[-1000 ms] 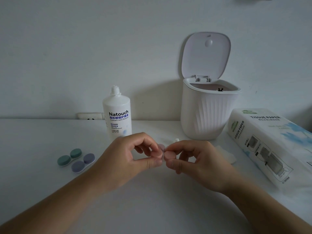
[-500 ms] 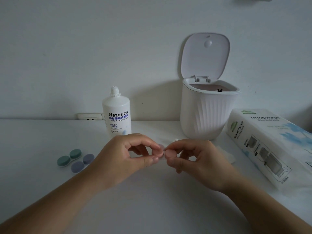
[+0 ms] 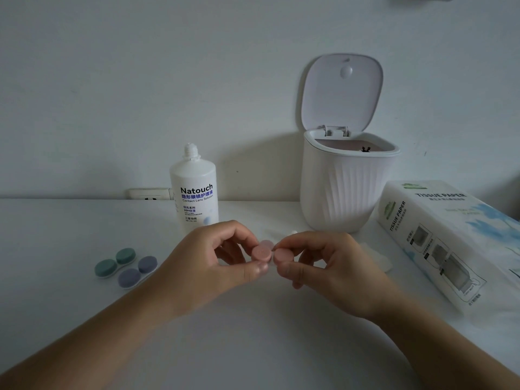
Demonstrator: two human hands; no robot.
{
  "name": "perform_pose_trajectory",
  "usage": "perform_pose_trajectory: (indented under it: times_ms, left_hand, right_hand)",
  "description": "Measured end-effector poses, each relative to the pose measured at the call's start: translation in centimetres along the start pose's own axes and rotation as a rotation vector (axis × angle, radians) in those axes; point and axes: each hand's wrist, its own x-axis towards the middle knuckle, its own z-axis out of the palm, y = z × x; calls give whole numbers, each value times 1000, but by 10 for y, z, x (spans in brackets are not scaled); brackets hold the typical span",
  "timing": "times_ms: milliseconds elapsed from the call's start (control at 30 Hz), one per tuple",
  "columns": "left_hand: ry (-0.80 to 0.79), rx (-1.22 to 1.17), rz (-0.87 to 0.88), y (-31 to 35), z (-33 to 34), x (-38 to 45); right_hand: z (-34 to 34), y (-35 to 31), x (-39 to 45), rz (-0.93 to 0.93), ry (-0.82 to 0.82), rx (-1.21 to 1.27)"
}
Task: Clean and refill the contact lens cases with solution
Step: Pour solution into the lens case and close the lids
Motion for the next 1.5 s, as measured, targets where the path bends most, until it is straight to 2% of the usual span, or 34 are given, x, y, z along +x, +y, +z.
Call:
perform_pose_trajectory:
  times_ms: [233,467,600,700,933,1133,1300,1500]
  left_hand:
    - [-135,-54,-11,-1,2,-4]
    - [10,-13,-13,-1,1,1]
    - [-71,-3,25,-2,1,-2]
    - [-120,-6,-19,-3,2,-5]
    - [6,42,2,1,2,-1]
    - [-148,15,-35,-2,4,-5]
    - [27,55,-19,0,2,0]
    - [-36,52,-5,4,0,-4]
  right_hand:
    - [0,0,0,-9,-7,-6]
    - [0,0,0,5,-1,3]
    - [0,0,0,9,-13,9]
    - [-1,-1,-1,6,-17,1]
    - [0,1,0,13,-23,8]
    - [0,0,-1,-5,-23,31]
    - [1,1,0,7,-23,23]
    - [0,0,-1,3,-19,28]
